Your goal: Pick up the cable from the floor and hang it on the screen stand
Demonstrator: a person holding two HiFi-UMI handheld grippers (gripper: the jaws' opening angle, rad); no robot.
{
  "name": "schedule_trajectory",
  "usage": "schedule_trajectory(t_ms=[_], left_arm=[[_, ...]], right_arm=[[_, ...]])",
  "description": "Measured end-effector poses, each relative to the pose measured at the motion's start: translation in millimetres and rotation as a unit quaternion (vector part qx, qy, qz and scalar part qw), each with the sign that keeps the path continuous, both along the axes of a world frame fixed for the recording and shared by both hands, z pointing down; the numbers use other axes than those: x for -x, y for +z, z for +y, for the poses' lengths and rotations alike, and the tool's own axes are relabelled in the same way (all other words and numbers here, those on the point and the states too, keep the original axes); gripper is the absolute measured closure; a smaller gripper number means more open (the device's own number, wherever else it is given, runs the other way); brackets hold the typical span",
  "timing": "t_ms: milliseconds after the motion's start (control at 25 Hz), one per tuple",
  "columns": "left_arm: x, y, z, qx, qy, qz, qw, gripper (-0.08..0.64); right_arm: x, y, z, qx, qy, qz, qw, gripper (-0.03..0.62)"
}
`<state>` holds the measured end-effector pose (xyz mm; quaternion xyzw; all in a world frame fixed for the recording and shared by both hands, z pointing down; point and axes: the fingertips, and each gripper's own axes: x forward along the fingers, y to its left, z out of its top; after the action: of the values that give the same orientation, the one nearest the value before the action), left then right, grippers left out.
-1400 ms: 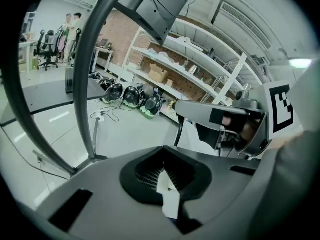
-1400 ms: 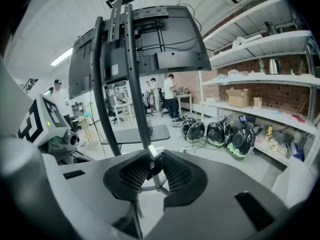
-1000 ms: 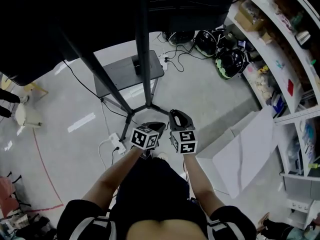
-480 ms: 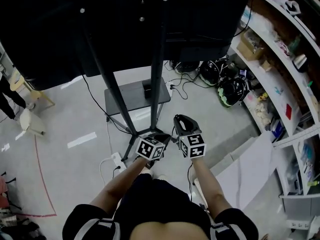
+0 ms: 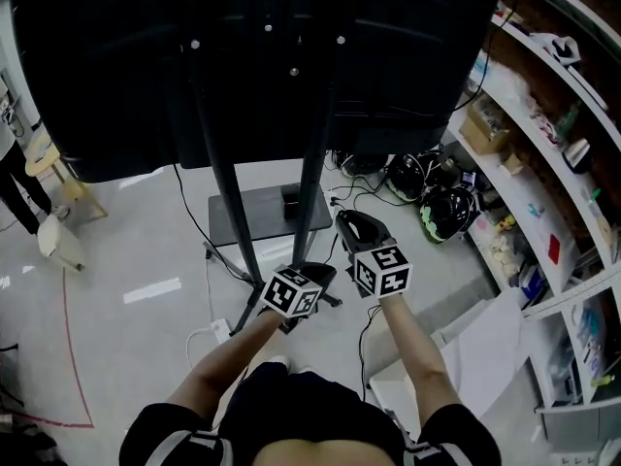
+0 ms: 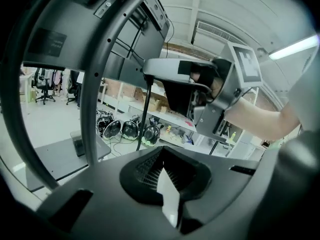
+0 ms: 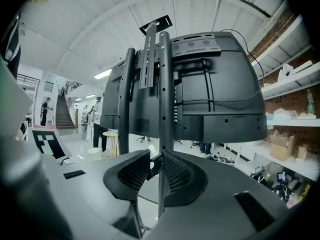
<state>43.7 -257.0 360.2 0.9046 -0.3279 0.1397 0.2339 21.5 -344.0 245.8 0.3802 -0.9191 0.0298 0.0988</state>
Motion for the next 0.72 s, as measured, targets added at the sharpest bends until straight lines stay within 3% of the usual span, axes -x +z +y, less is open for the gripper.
schedule_trajectory(t_ms=[200,400,720], left_arm=[[3,-20,-9,-0.018,0.014,-0.005,0.9997,0.552],[9,-51,-22,-0.020,0.013,0.012,0.9996,0.552],[25,-122,-50,-0.065,0.016,0.016,0.9976,0.552]], right_arm=[[15,-46,-15,-0.043,-0.018,0.007,0.999,0.494],[28,-84,-24,-0.071,-0.037,0.015,0.997,0.494],[53,-159,-34,-0.101,-0.067,0.020,0.992,0.494]])
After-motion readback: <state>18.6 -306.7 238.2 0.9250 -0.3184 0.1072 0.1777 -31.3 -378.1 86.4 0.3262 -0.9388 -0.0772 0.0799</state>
